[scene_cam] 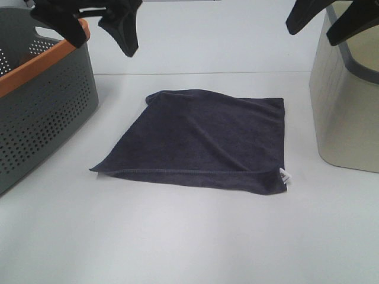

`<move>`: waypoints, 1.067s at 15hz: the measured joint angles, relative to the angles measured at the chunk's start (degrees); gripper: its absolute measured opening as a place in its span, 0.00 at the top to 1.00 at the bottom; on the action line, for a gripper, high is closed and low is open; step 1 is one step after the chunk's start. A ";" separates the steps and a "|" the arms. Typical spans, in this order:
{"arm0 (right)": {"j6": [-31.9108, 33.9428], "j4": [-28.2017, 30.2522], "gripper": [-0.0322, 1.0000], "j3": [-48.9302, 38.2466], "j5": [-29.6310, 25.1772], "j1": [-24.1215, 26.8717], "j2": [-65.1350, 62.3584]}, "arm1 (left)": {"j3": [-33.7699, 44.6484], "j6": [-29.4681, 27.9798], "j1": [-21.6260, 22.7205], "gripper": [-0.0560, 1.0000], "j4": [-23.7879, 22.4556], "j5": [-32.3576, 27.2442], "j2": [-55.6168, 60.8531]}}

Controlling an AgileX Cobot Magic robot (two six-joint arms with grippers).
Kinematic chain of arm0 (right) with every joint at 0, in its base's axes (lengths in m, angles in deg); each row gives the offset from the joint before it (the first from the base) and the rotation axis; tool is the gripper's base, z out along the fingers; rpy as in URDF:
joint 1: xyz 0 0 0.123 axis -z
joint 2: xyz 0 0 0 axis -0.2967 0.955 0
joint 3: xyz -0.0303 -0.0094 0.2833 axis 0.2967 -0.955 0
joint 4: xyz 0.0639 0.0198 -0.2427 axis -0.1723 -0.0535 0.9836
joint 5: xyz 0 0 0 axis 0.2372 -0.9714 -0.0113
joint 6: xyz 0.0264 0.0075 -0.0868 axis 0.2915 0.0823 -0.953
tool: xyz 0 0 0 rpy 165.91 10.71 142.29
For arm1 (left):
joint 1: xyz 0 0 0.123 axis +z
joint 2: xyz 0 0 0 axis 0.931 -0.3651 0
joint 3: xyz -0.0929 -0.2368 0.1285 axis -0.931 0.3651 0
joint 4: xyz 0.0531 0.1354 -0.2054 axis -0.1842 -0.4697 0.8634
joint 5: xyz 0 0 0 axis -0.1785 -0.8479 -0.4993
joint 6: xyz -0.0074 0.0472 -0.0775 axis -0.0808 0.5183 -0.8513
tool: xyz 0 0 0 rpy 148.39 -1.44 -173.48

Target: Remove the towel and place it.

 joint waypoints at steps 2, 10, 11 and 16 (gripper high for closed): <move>3.50 5.10 0.33 0.00 0.00 0.06 -1.55 | -0.57 -0.52 4.53 0.18 -0.34 0.06 1.66; 5.04 10.03 0.36 0.29 -0.06 16.16 -3.90 | -0.63 3.67 28.76 0.18 -1.66 0.00 6.65; 4.53 9.97 0.36 0.00 0.00 16.56 -4.76 | -0.06 3.67 29.79 0.18 -1.83 0.00 7.96; 1.20 7.91 0.36 -10.31 0.00 16.62 -18.79 | 15.47 4.13 30.42 0.18 -5.84 0.06 22.23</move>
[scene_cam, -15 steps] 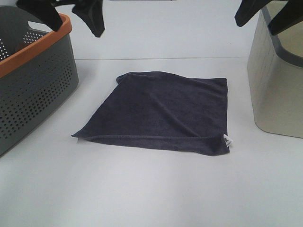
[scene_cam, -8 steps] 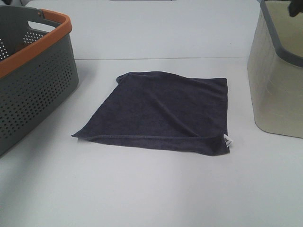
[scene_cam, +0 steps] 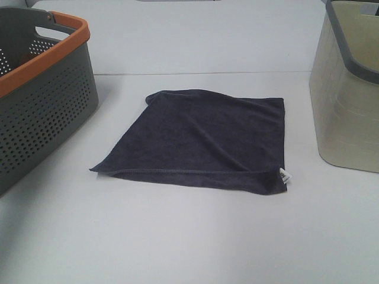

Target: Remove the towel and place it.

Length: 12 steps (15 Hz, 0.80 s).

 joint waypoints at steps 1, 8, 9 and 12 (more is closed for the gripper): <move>-0.92 0.00 0.36 -3.32 0.00 0.00 -4.07 | 4.13 0.00 0.00 0.18 -0.06 0.00 4.47; -1.83 1.09 0.36 -25.73 -0.40 0.00 -33.75 | 24.01 1.38 0.00 0.18 -0.86 -0.17 33.35; -2.12 2.35 0.36 -27.62 -0.40 0.00 -36.73 | 26.24 1.38 0.00 0.18 -1.09 -0.17 37.36; -3.04 9.40 0.36 -31.80 -0.40 0.00 -46.24 | 34.78 1.38 0.00 0.18 -1.15 4.24 49.96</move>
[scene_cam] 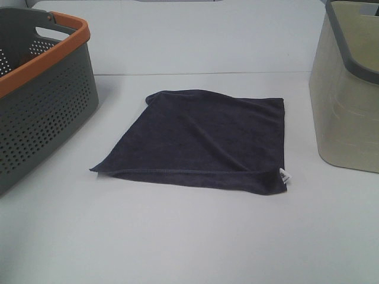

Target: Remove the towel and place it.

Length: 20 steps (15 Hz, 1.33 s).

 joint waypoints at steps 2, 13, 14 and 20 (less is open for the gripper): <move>-0.29 0.23 0.36 -0.17 0.00 0.00 -3.15 | 3.50 0.29 0.00 0.18 -0.57 1.03 4.35; -2.23 -0.80 0.36 -8.59 -0.06 0.00 -23.89 | 20.28 2.12 -5.27 0.18 -1.38 6.07 28.36; -2.23 -1.66 0.36 -10.66 -0.06 0.00 -23.89 | 20.28 1.95 -5.27 0.18 -1.32 5.84 30.83; -1.72 -3.44 0.36 -16.04 7.45 0.00 -23.89 | 24.18 -0.23 -5.27 0.18 3.15 4.58 32.66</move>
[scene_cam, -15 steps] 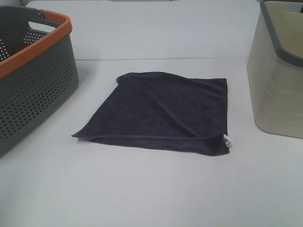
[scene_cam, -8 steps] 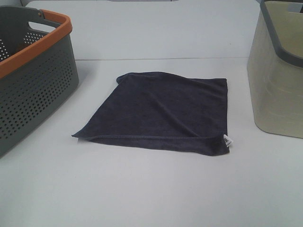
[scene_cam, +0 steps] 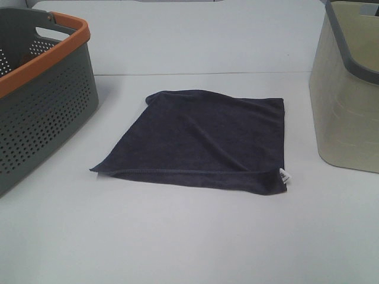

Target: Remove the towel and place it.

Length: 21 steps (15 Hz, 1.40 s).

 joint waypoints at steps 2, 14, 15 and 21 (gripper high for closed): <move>0.00 -0.92 0.36 -0.63 1.32 0.00 0.00 | 0.40 -0.63 0.00 0.18 -0.29 0.63 0.00; 0.00 -0.92 0.36 -0.63 1.43 0.00 0.00 | 0.40 -1.09 0.00 0.18 3.09 1.03 0.00; 0.00 -0.92 0.36 -0.63 1.43 0.00 0.00 | 0.40 -1.09 0.00 0.18 3.32 1.03 0.00; 0.06 -0.97 0.36 -0.63 1.43 0.00 0.00 | 0.40 -1.09 0.00 0.18 3.55 1.03 0.00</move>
